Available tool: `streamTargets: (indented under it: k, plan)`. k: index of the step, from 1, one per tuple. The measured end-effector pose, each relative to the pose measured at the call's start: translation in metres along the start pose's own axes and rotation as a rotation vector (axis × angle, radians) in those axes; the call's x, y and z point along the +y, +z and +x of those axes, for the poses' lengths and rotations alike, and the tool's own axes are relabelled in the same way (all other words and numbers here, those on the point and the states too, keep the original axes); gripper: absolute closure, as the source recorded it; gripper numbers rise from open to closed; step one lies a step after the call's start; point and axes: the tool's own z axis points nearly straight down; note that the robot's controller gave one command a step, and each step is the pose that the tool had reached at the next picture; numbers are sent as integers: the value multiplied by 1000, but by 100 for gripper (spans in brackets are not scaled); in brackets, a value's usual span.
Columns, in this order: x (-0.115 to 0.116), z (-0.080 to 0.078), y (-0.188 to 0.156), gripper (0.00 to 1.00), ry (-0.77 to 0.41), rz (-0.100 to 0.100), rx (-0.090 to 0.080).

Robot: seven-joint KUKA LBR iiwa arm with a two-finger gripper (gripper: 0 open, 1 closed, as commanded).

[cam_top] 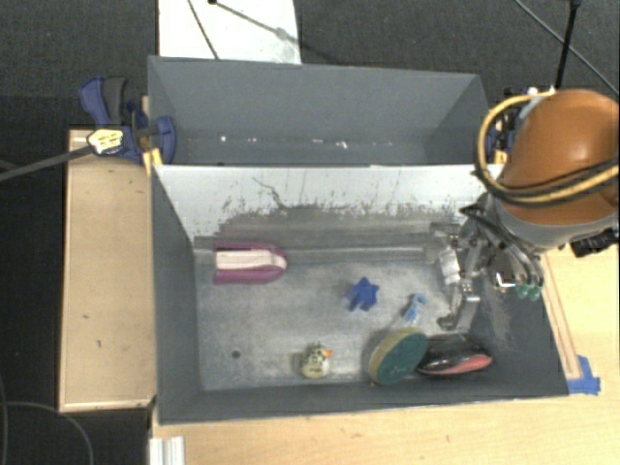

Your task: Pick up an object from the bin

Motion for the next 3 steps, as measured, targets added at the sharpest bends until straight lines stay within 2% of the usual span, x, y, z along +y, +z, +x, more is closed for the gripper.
streamTargets:
  k: [1,2,3]
  plan:
    - [16,17,158,0,-262,0,0]
    - [16,16,156,100,-265,1,-5]
    - [8,7,124,100,-483,3,-11]
